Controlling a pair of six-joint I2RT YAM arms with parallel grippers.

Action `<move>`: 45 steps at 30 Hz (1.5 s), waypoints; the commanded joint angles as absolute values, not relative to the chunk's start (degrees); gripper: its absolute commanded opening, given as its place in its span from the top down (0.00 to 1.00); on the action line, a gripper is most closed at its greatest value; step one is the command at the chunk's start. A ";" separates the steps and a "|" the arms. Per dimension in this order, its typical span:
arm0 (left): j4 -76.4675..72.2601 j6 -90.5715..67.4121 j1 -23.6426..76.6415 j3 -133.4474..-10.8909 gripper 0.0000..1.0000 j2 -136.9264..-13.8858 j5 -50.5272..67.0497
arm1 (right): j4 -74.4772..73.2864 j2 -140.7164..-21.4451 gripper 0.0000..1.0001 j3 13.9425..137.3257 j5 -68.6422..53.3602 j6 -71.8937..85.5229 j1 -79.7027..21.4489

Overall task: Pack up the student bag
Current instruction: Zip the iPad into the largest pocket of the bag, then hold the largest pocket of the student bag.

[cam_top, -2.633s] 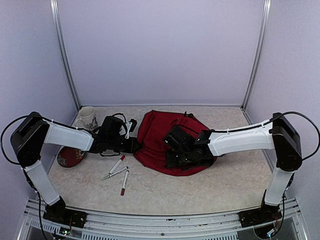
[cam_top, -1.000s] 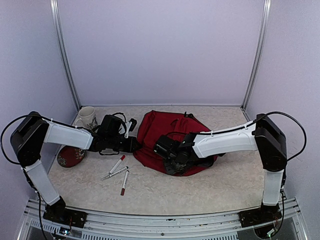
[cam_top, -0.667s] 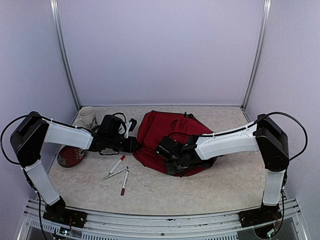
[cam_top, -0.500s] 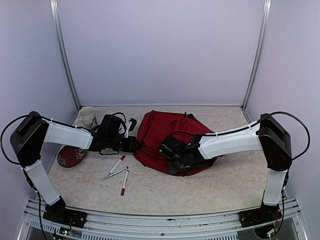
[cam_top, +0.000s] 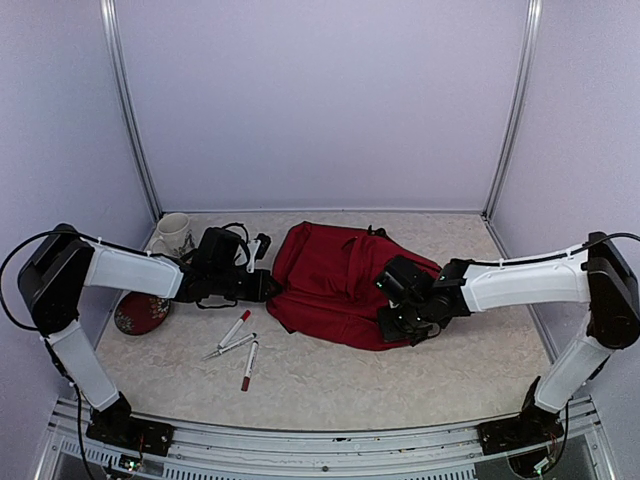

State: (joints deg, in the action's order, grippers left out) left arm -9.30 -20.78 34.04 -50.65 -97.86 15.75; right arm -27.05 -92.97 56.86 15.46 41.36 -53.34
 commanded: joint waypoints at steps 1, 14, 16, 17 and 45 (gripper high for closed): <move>-9.10 -20.08 32.39 -49.82 1.00 -95.31 10.98 | -35.63 -87.84 1.00 50.76 13.97 39.26 -48.61; -8.09 -19.64 30.25 -49.35 1.00 -92.62 8.18 | -42.01 -81.48 1.00 50.35 14.06 32.16 -42.74; -8.22 -19.52 30.28 -49.48 1.00 -92.38 8.33 | -42.96 -81.75 1.00 51.83 14.82 30.42 -42.63; -8.19 -19.51 30.24 -49.63 1.00 -92.42 8.27 | -43.78 -82.33 1.00 52.89 15.13 29.67 -42.63; -20.80 19.99 61.42 -56.20 0.01 -95.10 5.87 | -28.22 -82.35 1.00 53.38 -6.48 21.55 -42.29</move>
